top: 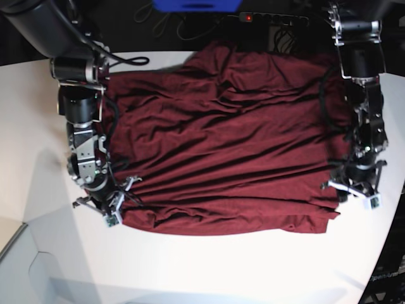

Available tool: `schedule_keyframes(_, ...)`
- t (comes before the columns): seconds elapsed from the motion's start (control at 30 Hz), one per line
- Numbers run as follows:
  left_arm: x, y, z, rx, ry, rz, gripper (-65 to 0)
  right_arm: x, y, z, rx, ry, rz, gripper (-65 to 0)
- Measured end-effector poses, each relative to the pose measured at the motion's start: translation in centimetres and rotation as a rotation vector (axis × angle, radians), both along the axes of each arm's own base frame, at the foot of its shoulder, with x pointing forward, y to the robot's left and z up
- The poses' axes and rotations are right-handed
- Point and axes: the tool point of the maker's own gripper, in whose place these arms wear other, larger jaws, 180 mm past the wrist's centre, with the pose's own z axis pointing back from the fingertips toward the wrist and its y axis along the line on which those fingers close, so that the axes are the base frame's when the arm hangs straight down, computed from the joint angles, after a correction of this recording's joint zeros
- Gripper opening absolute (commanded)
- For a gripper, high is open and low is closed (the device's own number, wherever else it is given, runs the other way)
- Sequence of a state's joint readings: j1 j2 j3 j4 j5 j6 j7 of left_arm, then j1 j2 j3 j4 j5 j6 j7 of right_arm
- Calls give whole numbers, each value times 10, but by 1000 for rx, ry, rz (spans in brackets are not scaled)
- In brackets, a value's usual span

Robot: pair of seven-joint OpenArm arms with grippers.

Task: Layout the t-shirt on the table in an organized manner, then fold the t-shirt properly
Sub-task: 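Hold the shirt with both grippers and pull it apart to flatten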

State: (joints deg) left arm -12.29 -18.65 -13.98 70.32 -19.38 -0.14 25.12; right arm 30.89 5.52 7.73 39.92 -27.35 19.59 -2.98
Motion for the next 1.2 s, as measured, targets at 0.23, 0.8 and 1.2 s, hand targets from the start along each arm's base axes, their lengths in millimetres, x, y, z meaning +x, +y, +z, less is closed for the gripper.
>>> schedule_keyframes(0.23, 37, -22, 25, -51, -70, 0, -407, 17, -9, 62, -47, -177, -4, -631)
schedule_keyframes(0.8, 38, -27, -88, -30, 69, 32, -407, -70, -12, -19, -61, 32, -54, -631)
schedule_keyframes(1.2, 31, 14, -85, 41, 28, 92, -407, -15, -28, -29, 78, -5, -40, -628)
